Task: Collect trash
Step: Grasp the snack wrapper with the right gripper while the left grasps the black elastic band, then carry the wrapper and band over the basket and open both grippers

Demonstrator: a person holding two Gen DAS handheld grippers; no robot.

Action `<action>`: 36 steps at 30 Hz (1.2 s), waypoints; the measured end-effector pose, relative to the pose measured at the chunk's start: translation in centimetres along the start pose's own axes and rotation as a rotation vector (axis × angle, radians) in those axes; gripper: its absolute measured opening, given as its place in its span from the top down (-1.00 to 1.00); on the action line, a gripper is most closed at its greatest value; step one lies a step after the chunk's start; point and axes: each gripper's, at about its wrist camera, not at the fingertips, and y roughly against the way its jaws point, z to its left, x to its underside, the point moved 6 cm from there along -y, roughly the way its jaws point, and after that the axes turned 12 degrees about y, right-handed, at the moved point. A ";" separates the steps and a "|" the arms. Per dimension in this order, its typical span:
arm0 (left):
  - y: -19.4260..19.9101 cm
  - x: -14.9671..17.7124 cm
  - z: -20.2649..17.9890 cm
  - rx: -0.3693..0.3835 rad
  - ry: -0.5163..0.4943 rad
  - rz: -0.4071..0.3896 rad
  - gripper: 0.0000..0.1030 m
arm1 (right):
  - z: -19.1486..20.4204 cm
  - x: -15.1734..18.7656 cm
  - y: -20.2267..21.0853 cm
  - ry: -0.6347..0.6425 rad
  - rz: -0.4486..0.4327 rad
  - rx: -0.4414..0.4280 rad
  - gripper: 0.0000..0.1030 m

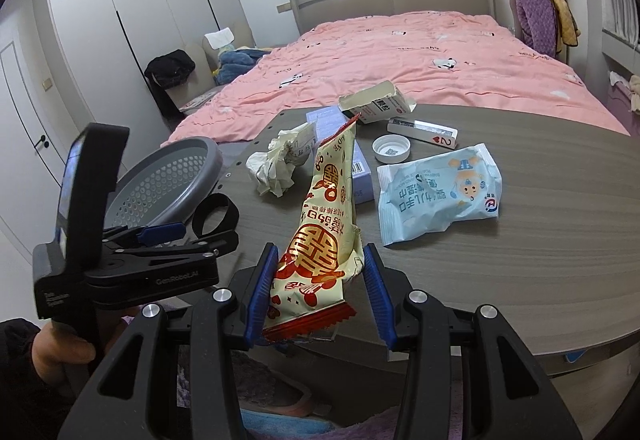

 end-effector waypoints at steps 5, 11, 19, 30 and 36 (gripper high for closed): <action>-0.9 -0.3 -0.1 -0.021 -0.007 0.002 -0.25 | -0.4 0.0 0.1 -0.007 -0.010 -0.007 0.17; -1.1 -0.9 -0.6 -0.016 -0.024 -0.013 0.27 | -0.6 0.2 0.3 -0.014 -0.010 -0.008 0.17; 0.0 -0.7 -0.5 0.014 -0.033 -0.019 0.67 | -0.4 0.0 -0.2 -0.008 0.006 0.000 0.17; 4.6 -3.5 3.4 0.031 0.023 -0.152 0.67 | 3.2 -3.8 -1.7 0.086 -0.007 -0.036 0.17; 5.7 -5.2 7.8 -0.017 0.067 -0.205 0.67 | 7.2 -6.8 -4.2 0.155 -0.003 -0.104 0.17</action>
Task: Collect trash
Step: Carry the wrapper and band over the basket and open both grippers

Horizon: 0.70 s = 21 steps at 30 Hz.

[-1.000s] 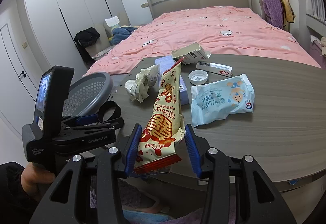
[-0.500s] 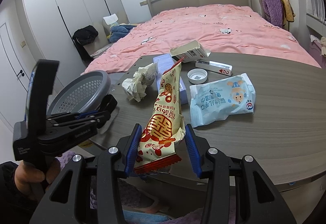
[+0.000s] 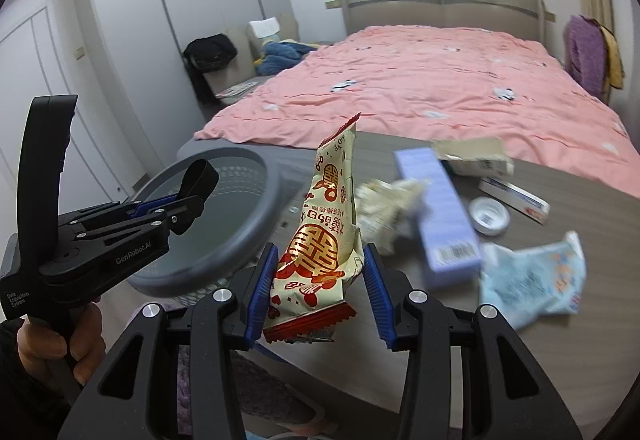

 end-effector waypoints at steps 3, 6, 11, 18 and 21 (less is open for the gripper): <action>-0.1 -0.9 2.4 -0.026 0.018 -0.005 0.67 | 2.0 -1.6 -1.9 0.033 0.009 -0.041 0.17; -0.3 -1.5 4.9 -0.055 0.032 -0.005 0.67 | 3.9 -3.2 -3.7 0.062 0.017 -0.078 0.17; -1.3 -1.8 8.3 -0.082 0.066 0.012 0.67 | 7.2 -5.3 -6.8 0.113 0.043 -0.139 0.17; -2.8 -2.5 11.8 -0.095 0.115 0.031 0.67 | 10.2 -7.0 -10.2 0.154 0.078 -0.181 0.17; -3.1 -2.8 12.7 -0.092 0.130 0.032 0.67 | 10.7 -7.0 -10.9 0.160 0.091 -0.181 0.16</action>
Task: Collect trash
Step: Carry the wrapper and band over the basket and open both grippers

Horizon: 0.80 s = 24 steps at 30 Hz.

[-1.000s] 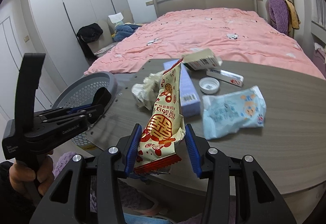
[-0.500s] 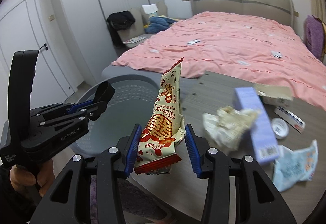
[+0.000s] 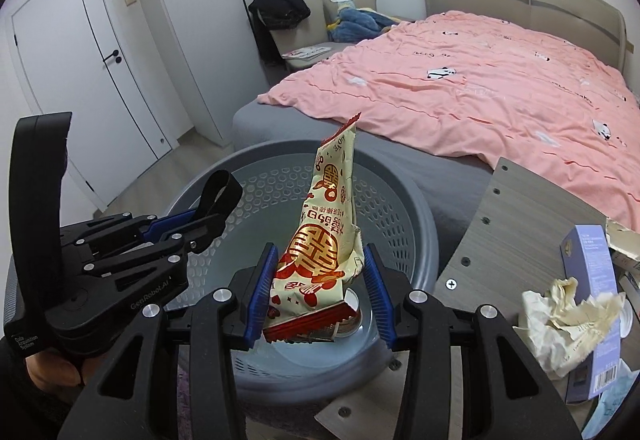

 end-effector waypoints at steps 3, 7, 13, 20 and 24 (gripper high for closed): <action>-0.1 -0.2 0.5 0.003 0.012 -0.004 0.66 | 0.1 -0.1 -0.6 -0.001 0.011 0.000 0.14; -0.1 -0.2 1.3 -0.001 0.036 -0.007 0.43 | 0.0 -0.2 -0.6 0.004 0.008 0.010 0.06; 0.4 -0.3 2.0 -0.026 0.052 -0.031 -0.14 | -0.4 -0.2 -0.2 0.003 -0.002 0.035 -0.16; 0.6 0.0 2.3 -0.043 0.061 -0.034 -0.27 | -0.4 0.2 -0.2 -0.001 0.004 0.032 -0.17; 0.8 0.1 2.5 -0.053 0.063 -0.037 -0.29 | -0.4 0.5 -0.1 -0.007 0.007 0.029 -0.17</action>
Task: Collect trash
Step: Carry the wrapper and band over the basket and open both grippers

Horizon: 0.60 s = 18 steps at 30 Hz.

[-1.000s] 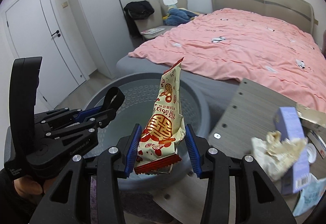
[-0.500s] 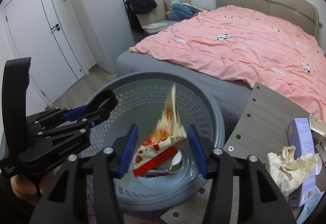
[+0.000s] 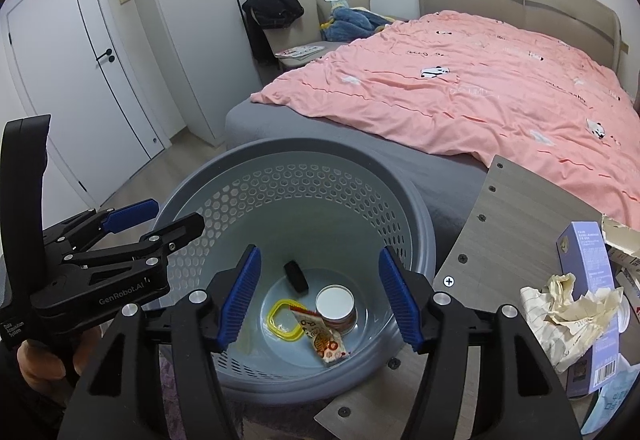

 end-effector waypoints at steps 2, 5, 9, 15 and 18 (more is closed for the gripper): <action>0.1 0.0 0.0 -0.004 -0.001 -0.003 -0.33 | 0.0 0.2 0.1 -0.003 0.000 -0.001 -0.17; 0.3 0.1 0.0 -0.009 -0.003 -0.006 -0.36 | 0.1 0.3 0.2 -0.003 -0.002 -0.002 -0.18; 0.7 0.0 0.0 -0.015 -0.007 -0.017 -0.39 | 0.2 0.3 0.5 -0.005 -0.009 -0.001 -0.23; 1.5 0.1 0.0 -0.019 -0.011 -0.030 -0.43 | 0.3 0.3 1.1 -0.007 -0.022 0.001 -0.24; 1.7 0.2 -0.1 -0.021 -0.013 -0.032 -0.44 | 0.2 0.4 1.5 -0.009 -0.029 0.002 -0.25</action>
